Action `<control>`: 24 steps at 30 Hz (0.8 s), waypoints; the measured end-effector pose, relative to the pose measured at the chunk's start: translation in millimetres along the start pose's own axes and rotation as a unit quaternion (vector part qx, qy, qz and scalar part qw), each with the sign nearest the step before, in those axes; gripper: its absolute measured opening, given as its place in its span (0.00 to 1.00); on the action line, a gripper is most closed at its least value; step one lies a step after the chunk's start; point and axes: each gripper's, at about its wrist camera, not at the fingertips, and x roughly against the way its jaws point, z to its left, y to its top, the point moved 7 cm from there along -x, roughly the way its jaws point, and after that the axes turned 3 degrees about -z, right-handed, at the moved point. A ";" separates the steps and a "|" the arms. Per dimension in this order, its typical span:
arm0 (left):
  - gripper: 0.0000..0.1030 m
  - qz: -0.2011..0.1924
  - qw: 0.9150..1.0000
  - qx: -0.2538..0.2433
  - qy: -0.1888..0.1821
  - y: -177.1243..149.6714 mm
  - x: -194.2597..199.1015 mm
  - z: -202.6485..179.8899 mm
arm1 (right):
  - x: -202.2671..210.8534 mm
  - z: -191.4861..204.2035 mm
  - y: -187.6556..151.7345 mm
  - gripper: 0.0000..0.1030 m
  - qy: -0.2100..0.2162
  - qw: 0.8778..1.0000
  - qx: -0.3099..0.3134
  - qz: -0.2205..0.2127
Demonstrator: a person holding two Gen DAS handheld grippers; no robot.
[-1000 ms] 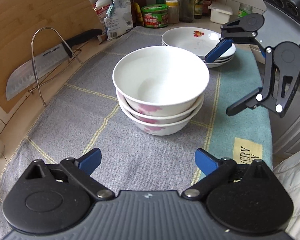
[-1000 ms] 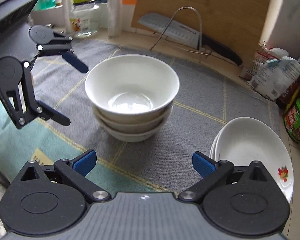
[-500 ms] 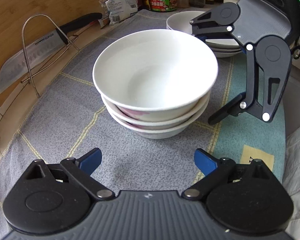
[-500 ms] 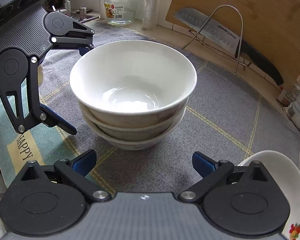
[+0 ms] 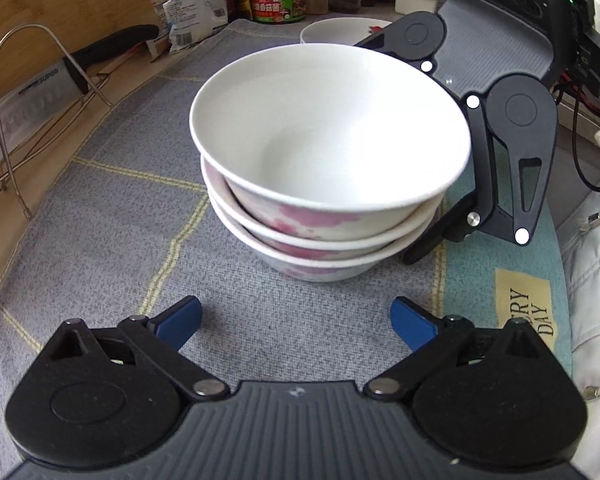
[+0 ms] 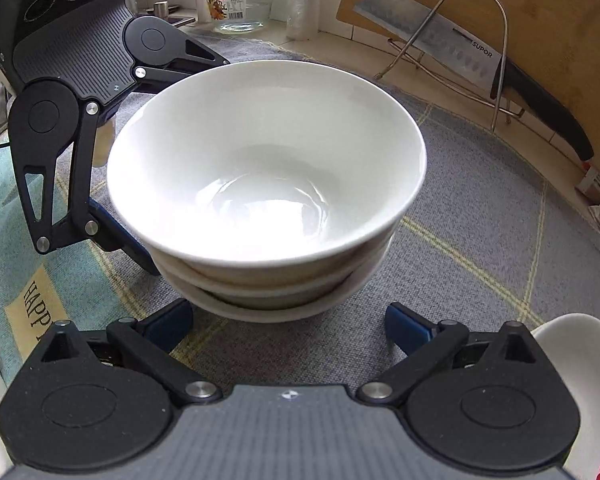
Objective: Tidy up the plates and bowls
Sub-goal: 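Grip the bowl stack from opposite sides with both grippers, then lift the bowl stack with both grippers and carry it over the flower plates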
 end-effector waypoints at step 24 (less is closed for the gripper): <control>0.76 -0.027 0.981 -0.180 -0.062 24.5 -8.4 -8.5 | 6.8 2.1 19.9 0.86 0.025 0.996 0.091 0.000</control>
